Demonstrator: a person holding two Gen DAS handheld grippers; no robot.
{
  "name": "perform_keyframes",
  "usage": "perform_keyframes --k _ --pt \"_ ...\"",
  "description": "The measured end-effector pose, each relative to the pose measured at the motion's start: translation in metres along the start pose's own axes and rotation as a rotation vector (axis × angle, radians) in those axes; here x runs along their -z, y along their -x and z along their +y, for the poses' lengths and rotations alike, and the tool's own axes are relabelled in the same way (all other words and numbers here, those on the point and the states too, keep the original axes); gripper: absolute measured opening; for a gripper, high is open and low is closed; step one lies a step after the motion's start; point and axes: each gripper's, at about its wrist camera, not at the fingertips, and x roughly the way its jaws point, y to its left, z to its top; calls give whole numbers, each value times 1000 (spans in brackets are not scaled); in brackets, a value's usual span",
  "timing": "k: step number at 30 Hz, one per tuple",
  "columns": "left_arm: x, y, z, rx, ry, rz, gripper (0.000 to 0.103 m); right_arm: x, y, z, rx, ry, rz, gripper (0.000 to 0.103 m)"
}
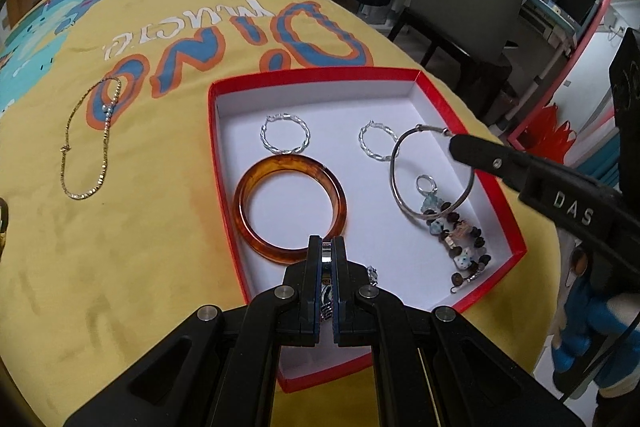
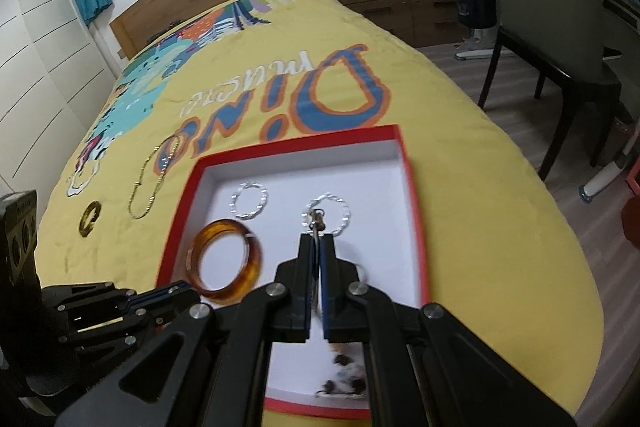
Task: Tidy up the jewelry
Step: 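Carry the small silver ring and plain silver hoop into the red box and release both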
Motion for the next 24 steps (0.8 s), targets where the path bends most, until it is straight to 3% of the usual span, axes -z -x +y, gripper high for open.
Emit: perform_keyframes --k 24 --pt "11 -20 3 -42 4 28 4 12 -14 -20 36 6 38 6"
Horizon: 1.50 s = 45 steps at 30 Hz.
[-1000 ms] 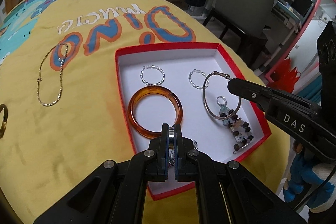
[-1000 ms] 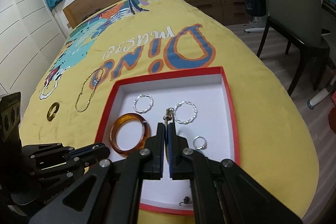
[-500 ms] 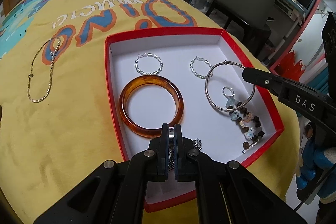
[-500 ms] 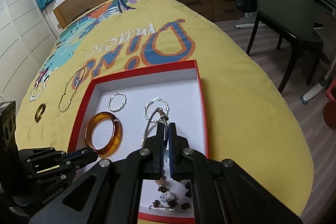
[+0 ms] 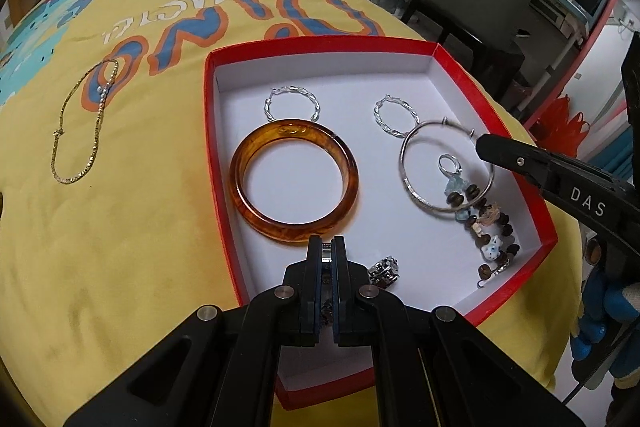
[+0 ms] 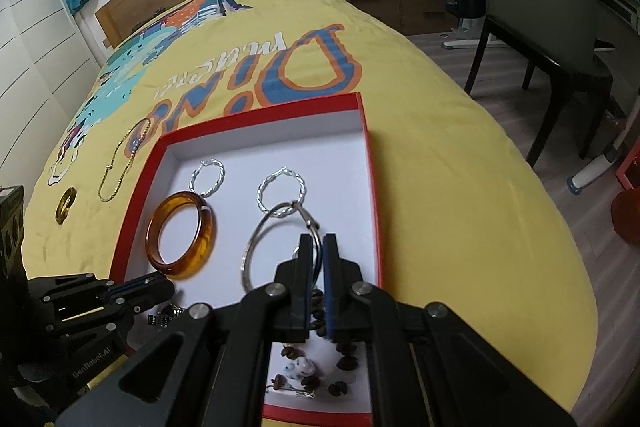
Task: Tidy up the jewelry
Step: 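Carry the small silver ring and plain silver hoop into the red box and release both, then withdraw both open tools from the box back over the bed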
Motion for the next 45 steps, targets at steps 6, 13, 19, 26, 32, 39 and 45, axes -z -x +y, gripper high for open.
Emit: perform_keyframes --k 6,13,19,26,32,39,45 --pt "0 2 0 4 5 -3 11 0 2 1 6 5 -3 6" --pt "-1 14 -3 0 3 -31 36 -1 16 7 13 17 -25 6" --pt "-1 25 -5 4 1 -46 45 2 32 11 21 16 -42 6" --pt "1 39 -9 5 -5 -65 48 6 49 9 35 2 -56 6" --pt "4 53 -13 -3 -25 -105 48 13 61 8 42 -12 -61 7" --pt "9 66 -17 -19 -46 -98 50 21 74 10 37 -27 -72 38" --pt "20 79 -17 -38 -61 -90 56 30 85 13 32 -41 -82 39"
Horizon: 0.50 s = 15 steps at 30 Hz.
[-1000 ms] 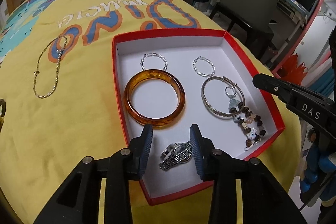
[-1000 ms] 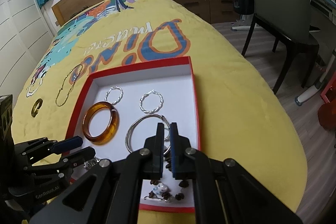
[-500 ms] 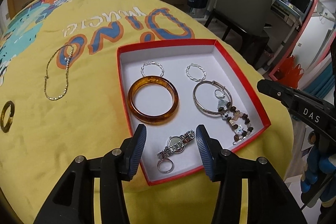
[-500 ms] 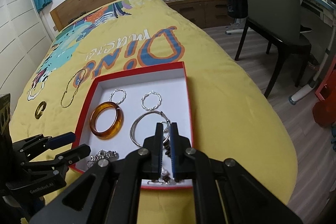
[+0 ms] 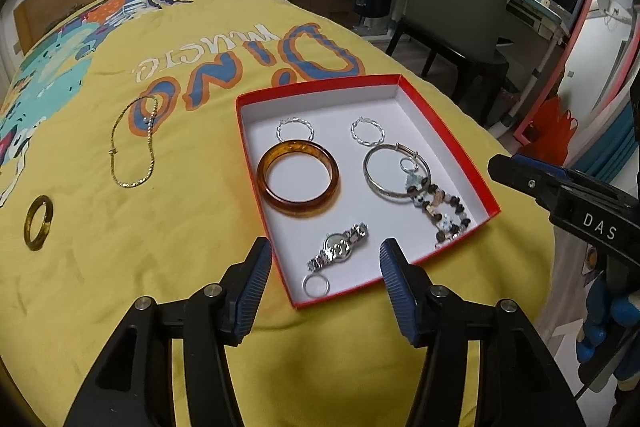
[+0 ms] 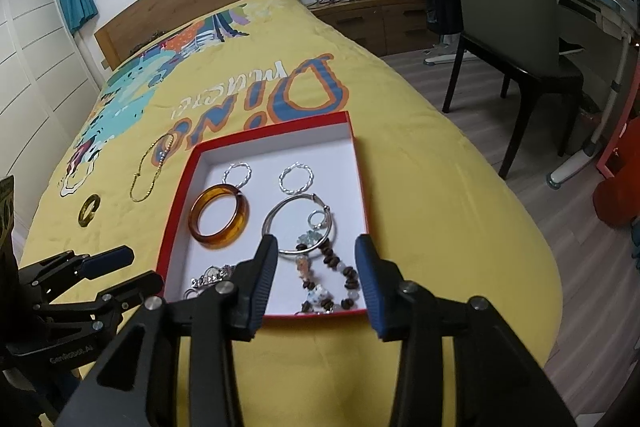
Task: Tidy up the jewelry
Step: 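Withdraw both open tools from the box back over the bed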
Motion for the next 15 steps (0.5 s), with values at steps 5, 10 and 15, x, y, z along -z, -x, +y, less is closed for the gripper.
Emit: perform_keyframes --k 5,10,15 --pt "5 14 0 -2 -3 -21 58 6 13 2 -4 -15 -16 39" --pt "11 31 -3 3 -2 -60 58 11 27 2 -5 -28 -32 39" --pt "16 42 -9 -5 -24 -52 58 16 38 4 -1 -28 -40 39"
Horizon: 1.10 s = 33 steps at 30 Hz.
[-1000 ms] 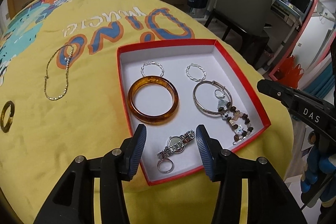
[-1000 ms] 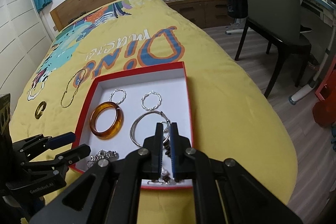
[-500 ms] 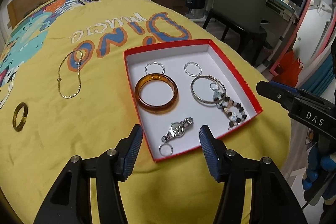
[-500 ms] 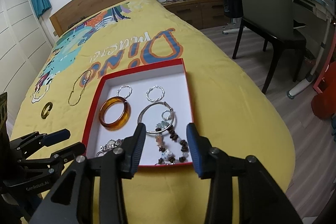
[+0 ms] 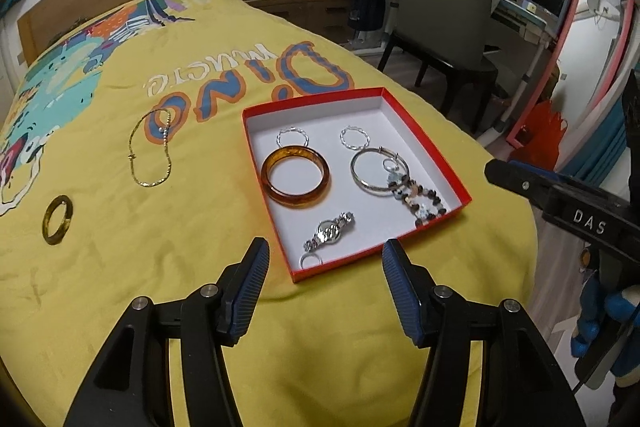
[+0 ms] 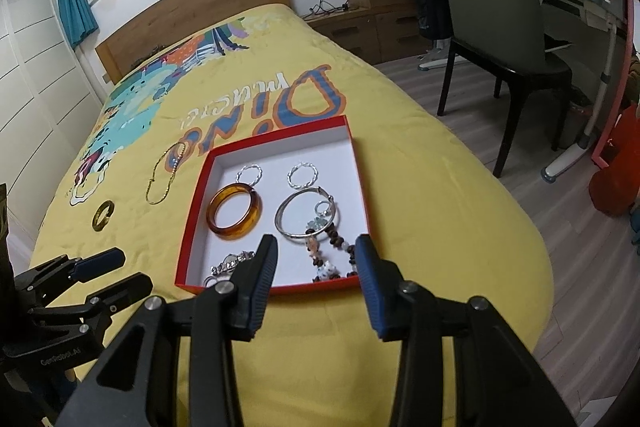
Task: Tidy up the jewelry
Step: 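Withdraw both open tools from the box back over the bed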
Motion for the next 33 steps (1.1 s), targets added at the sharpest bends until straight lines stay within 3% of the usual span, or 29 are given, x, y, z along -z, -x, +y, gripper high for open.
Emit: perform_keyframes --k 17,33 --pt "23 48 -5 -8 -21 -41 66 24 39 22 -24 30 -17 39" --pt "43 87 9 -76 5 -92 68 43 62 51 -37 88 -22 39"
